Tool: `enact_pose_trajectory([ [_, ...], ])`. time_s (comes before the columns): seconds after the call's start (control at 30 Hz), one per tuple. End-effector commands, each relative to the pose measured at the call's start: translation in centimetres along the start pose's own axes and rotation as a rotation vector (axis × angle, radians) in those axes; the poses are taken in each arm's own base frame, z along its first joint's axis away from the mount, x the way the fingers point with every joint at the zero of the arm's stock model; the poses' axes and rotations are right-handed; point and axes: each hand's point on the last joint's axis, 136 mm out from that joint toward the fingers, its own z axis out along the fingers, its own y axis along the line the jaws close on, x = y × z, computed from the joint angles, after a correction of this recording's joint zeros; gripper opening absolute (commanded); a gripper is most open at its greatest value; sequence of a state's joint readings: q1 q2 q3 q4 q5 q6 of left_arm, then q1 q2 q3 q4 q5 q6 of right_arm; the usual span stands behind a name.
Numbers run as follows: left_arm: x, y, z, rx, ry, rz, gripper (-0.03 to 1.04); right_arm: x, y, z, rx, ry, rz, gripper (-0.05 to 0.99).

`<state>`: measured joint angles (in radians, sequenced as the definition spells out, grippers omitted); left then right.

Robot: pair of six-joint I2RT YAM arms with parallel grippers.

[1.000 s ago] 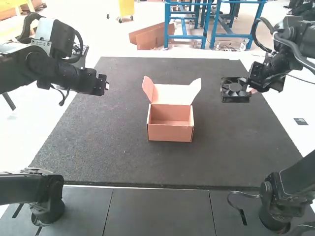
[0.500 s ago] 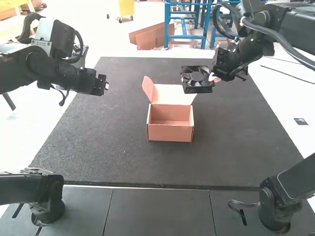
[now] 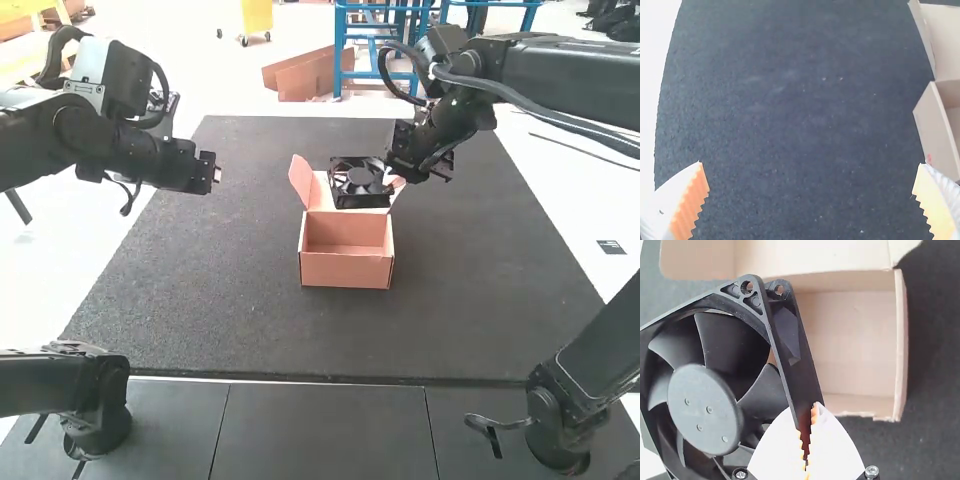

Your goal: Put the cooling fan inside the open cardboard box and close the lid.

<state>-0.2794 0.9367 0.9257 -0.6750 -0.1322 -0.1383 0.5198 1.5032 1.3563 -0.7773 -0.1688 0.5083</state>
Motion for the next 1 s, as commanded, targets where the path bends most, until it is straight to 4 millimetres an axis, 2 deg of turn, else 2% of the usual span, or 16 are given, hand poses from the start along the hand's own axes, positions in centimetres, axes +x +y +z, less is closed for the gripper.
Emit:
enact_pose_trajectory([
  [0.0,-0.1,0.5,-0.2,-0.019,-0.013,-0.018,0.97,-0.9,1.4,-0.1,-0.036,-0.031,0.036,-0.02],
  [0.4,0.0,0.6,0.0,-0.021,-0.016,-0.024,0.97,-0.6,1.9,4.5,-0.040,0.038,0.104,-0.02],
  [0.7,0.3,0.8,0.2,-0.030,-0.007,-0.025,0.97,0.9,-0.4,8.1,0.040,0.102,0.106,-0.02],
  [0.83,0.3,1.4,0.2,-0.046,-0.006,-0.034,0.97,1.9,-1.6,9.4,0.081,0.117,0.090,-0.02],
  [0.97,0.2,2.2,0.1,-0.066,-0.009,-0.046,0.97,3.1,-2.0,10.5,0.090,0.137,0.078,-0.02],
])
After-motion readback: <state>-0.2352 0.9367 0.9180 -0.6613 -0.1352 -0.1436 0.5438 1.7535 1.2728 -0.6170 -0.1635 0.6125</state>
